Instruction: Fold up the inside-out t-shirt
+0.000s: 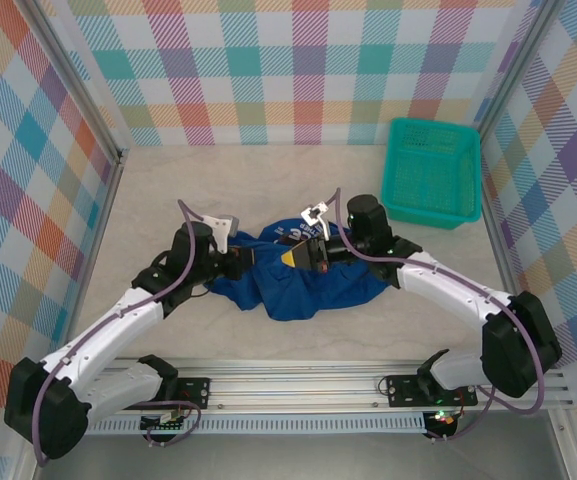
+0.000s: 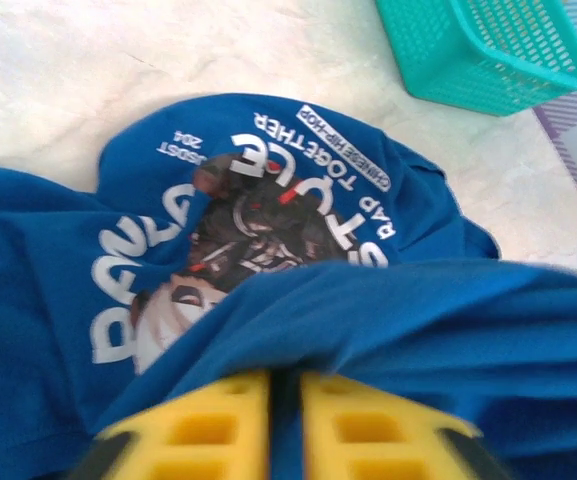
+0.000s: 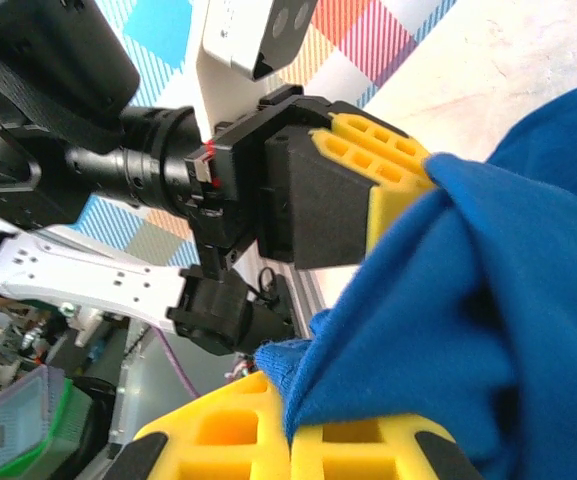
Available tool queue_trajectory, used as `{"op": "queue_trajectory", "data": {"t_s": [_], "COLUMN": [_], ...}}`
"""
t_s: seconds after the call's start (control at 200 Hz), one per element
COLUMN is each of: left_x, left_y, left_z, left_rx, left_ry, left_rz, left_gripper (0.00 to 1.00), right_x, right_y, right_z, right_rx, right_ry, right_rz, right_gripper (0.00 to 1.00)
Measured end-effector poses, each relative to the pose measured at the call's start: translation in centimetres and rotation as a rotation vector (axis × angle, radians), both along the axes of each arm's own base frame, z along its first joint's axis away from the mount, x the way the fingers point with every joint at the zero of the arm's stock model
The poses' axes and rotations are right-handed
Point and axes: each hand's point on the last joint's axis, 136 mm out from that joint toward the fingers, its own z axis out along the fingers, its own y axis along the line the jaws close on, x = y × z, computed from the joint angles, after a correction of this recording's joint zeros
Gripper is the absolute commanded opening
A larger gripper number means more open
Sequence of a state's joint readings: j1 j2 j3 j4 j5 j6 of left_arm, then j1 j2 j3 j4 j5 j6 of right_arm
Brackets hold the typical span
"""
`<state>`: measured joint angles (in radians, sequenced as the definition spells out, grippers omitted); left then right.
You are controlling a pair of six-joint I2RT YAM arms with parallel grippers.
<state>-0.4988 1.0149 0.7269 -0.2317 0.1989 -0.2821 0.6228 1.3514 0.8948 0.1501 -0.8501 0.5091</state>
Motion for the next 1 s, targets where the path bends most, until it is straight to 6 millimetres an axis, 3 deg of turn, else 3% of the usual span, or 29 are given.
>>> {"op": "queue_trajectory", "data": {"t_s": [0.1, 0.255, 0.4, 0.52, 0.585, 0.695, 0.765, 1.0], "left_x": [-0.6, -2.8, -4.8, -5.7, -5.9, -5.3, -4.7, -4.3], "left_y": [0.7, 0.1, -3.3, -6.0, -6.9, -7.8, -7.7, -5.6], "left_z": [0.8, 3.3, 3.6, 1.4, 0.4, -0.4, -0.4, 0.8], "left_rx": [-0.011, -0.098, -0.164, -0.145, -0.133, -0.113, -0.104, -0.093], "left_ry": [-0.024, -0.098, -0.089, -0.022, 0.006, 0.025, 0.011, -0.060], "left_rz": [0.013, -0.057, -0.225, -0.329, -0.358, -0.363, -0.340, -0.258], "left_gripper": [0.48, 0.53, 0.55, 0.55, 0.49, 0.15, 0.03, 0.00], "right_x": [0.4, 0.6, 0.6, 0.5, 0.4, 0.3, 0.4, 1.6], "right_y": [-0.4, -0.9, -1.1, -1.2, -1.3, -1.4, -1.7, -5.2], "right_z": [0.5, 0.5, 0.8, 0.9, 0.8, 0.6, 0.3, -0.1], "right_rx": [0.022, 0.013, 0.003, -0.001, -0.005, -0.012, -0.029, -0.101], "right_ry": [0.011, 0.033, 0.028, 0.027, 0.032, 0.035, 0.035, -0.008], "right_rz": [0.000, 0.015, 0.032, 0.040, 0.043, 0.048, 0.044, -0.054], "right_gripper": [0.00, 0.00, 0.00, 0.00, 0.00, 0.00, 0.00, 0.00]}}
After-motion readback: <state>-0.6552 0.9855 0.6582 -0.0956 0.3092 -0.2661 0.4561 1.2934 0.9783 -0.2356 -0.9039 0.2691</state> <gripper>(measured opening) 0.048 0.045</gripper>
